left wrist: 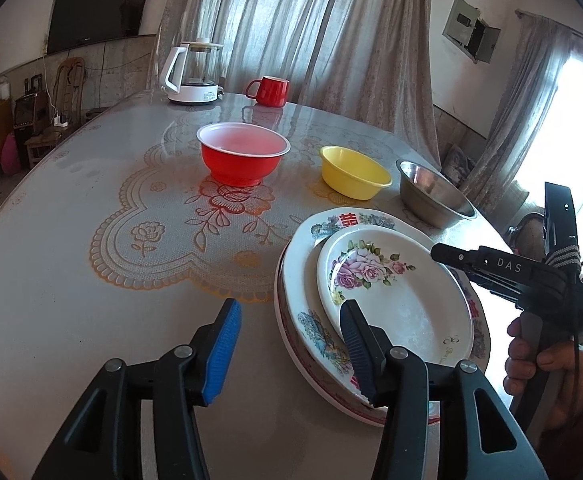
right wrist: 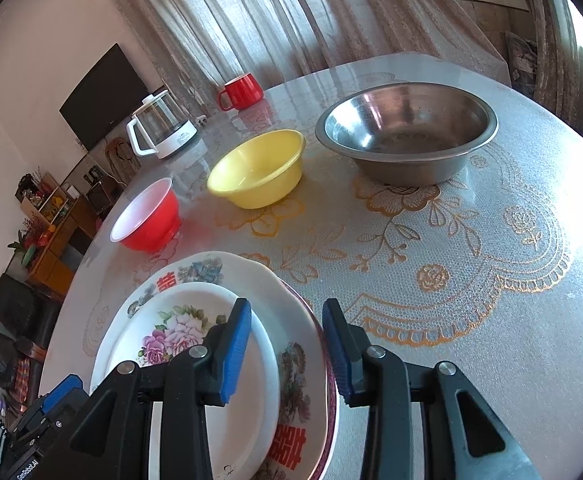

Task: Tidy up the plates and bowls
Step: 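Move both grippers toward the steel bowl rim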

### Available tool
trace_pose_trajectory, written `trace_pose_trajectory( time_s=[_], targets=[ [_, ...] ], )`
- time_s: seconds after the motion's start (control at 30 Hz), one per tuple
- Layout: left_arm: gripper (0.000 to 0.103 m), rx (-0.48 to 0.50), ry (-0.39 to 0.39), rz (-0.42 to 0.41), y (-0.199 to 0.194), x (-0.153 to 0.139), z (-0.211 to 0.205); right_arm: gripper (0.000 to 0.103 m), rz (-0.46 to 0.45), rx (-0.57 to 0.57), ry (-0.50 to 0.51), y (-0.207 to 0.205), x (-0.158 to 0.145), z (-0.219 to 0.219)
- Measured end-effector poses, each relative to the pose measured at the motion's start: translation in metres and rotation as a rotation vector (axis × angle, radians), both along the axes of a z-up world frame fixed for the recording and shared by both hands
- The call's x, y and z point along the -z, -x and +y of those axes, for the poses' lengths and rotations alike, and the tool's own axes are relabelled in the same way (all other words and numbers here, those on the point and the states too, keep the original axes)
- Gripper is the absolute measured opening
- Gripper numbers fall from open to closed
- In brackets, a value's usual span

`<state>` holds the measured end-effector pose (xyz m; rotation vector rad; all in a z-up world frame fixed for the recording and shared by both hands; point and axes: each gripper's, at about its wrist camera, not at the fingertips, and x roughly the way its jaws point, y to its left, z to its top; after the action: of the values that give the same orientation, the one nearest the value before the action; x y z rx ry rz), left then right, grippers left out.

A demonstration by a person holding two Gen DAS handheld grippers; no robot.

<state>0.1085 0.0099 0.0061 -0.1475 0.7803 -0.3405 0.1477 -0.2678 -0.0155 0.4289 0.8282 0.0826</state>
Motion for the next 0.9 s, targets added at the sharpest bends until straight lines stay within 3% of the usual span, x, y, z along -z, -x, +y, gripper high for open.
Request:
trace_pose_trajectory(
  time_s=[0.37,0.9],
  targets=[
    [0.054,-0.002,-0.009,0.008,-0.010,-0.012,-0.006,0.042,0.009,0.035,0.006,0.013,-0.001,-0.014],
    [0.057,0.088,-0.048,-0.004,-0.027,-0.033,-0.048,0.042,0.007,0.098,-0.025,0.019,-0.007,-0.050]
  ],
)
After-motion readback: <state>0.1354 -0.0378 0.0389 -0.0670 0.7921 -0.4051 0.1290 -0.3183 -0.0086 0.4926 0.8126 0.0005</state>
